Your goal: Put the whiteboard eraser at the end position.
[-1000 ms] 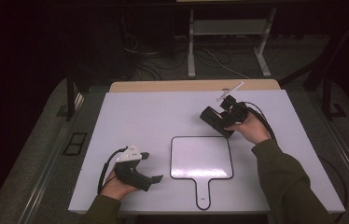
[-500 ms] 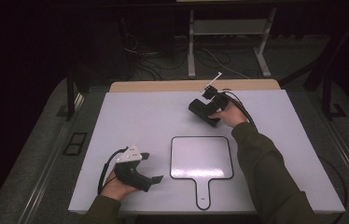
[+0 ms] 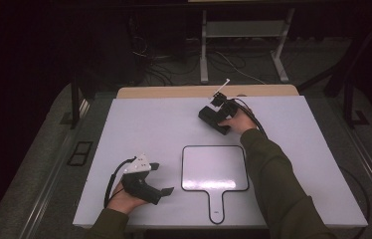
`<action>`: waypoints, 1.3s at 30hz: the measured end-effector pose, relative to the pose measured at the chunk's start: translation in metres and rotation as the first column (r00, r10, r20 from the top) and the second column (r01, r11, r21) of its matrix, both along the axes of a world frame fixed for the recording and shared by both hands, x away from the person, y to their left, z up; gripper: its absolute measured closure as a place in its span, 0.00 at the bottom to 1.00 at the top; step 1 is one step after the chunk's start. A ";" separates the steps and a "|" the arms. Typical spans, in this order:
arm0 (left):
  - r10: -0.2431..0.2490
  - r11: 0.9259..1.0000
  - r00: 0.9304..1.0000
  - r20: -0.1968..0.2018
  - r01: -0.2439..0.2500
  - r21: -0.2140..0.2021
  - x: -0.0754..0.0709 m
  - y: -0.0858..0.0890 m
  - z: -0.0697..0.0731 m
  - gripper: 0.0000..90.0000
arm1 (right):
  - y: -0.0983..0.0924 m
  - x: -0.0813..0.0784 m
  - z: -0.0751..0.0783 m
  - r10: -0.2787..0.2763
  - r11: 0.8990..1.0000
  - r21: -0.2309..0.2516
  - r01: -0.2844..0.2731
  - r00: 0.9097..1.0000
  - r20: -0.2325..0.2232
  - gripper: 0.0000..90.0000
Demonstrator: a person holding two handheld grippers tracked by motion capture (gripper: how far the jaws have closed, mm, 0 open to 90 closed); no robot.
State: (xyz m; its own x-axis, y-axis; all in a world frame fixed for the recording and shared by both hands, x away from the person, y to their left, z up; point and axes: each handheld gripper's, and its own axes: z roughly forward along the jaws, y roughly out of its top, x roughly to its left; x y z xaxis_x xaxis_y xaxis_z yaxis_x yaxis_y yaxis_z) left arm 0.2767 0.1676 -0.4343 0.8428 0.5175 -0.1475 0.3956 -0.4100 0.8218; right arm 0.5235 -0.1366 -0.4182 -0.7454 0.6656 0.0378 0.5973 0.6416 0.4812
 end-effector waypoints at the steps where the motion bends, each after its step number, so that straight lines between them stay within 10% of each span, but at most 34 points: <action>1: 0.000 1.000 1.000 0.000 0.000 0.000 0.000 0.000 0.000 0.00 | 0.000 0.000 -0.001 -0.002 1.000 0.000 0.002 1.000 -0.001 0.43; 19: -0.002 1.000 1.000 -0.002 0.002 0.001 0.000 0.000 0.000 0.00 | 0.003 0.001 -0.008 0.023 0.999 -0.024 -0.023 1.000 0.009 0.42; 39: 0.000 1.000 1.000 -0.003 0.000 0.001 0.002 0.001 -0.001 0.00 | -0.016 -0.012 0.020 -0.045 0.985 0.168 0.031 0.996 0.078 0.21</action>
